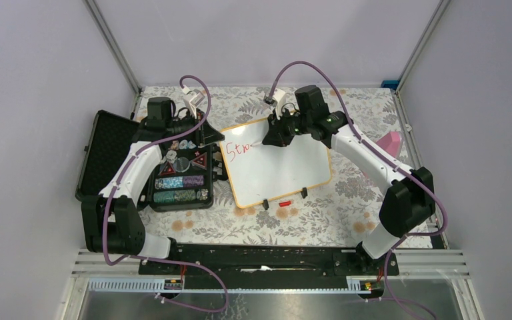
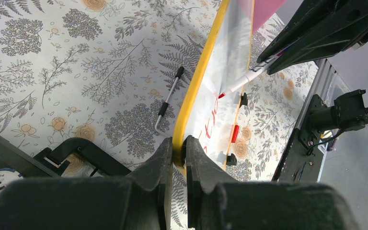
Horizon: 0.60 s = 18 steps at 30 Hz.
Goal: Write a sentence on the whiteboard
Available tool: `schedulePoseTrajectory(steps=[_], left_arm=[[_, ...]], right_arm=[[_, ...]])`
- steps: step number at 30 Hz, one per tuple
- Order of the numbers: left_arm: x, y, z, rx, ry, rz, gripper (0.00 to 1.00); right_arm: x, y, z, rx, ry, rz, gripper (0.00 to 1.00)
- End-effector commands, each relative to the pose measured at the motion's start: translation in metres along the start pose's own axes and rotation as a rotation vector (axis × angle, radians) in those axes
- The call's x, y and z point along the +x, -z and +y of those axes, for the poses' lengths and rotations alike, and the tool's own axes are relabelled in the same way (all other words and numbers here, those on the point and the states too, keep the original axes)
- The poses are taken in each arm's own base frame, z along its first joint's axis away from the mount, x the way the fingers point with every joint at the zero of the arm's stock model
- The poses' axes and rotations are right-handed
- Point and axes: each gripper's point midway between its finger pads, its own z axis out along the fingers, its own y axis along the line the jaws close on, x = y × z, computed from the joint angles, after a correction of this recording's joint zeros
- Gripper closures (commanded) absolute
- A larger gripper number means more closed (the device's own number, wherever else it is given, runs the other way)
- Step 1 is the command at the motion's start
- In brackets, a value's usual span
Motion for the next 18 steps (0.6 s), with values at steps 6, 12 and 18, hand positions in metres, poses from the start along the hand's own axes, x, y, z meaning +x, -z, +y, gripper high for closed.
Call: schedulePoseTrajectory(steps=[6, 12, 18], left_arm=[[0.009, -0.004, -0.004, 0.004, -0.034, 0.029, 1.0], [0.009, -0.004, -0.004, 0.001, -0.033, 0.029, 1.0], [0.009, -0.004, -0.004, 0.002, -0.032, 0.029, 1.0]], right_arm=[[-0.008, 0.001, -0.003, 0.007, 0.017, -0.028, 1.0], [-0.001, 0.001, -0.001, 0.0, 0.009, -0.018, 1.0], [0.003, 0.002, 0.0, -0.003, 0.007, -0.013, 1.0]])
